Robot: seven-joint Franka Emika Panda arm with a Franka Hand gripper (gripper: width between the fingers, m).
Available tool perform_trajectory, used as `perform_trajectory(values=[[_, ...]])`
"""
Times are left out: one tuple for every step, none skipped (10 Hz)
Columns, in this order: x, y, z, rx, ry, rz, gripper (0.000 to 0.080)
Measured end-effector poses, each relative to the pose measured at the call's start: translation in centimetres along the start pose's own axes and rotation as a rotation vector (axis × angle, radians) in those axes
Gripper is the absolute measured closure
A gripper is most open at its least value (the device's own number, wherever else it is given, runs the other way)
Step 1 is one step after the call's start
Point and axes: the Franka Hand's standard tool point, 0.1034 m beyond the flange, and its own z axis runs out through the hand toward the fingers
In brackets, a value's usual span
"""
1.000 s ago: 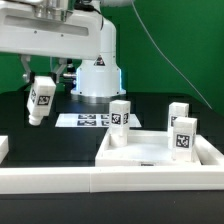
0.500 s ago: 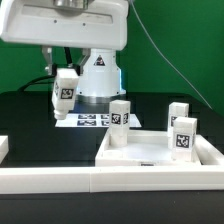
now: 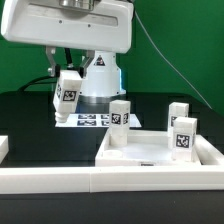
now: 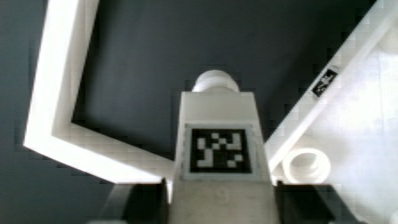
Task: Assemble square table
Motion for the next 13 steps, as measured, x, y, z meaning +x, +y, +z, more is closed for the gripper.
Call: perform_trajectory(values=[[0.0, -0.3, 0.2, 0.015, -0.004, 0.024, 0.0512], [0.2, -1.1, 0.5, 0.047, -0.012, 0.077, 0.0512], [1.1, -1.8, 0.5, 0.050, -0.011, 0.094, 0.0512], [1.8, -2.2, 0.4, 0.061, -0.012, 0.113, 0.0512], [2.4, -2.5, 0.4, 0.076, -0.013, 0.159, 0.0512], [3.3, -2.7, 0.3, 0.081, -0.010, 0.197, 0.0512], [3.8, -3.1, 0.3, 0.078, -0.008, 0.200, 0.0512], [3.7, -3.1, 0.4, 0.079, -0.009, 0.196, 0.0512], [3.7, -3.0, 0.4, 0.079, -0.009, 0.198, 0.0512], [3.7, -3.1, 0.4, 0.079, -0.010, 0.197, 0.0512], [3.6, -3.2, 0.6, 0.097, -0.008, 0.250, 0.0512], [3.4, -3.5, 1.0, 0.131, -0.007, 0.338, 0.0512], [3.7, -4.3, 1.2, 0.133, -0.011, 0.382, 0.0512]])
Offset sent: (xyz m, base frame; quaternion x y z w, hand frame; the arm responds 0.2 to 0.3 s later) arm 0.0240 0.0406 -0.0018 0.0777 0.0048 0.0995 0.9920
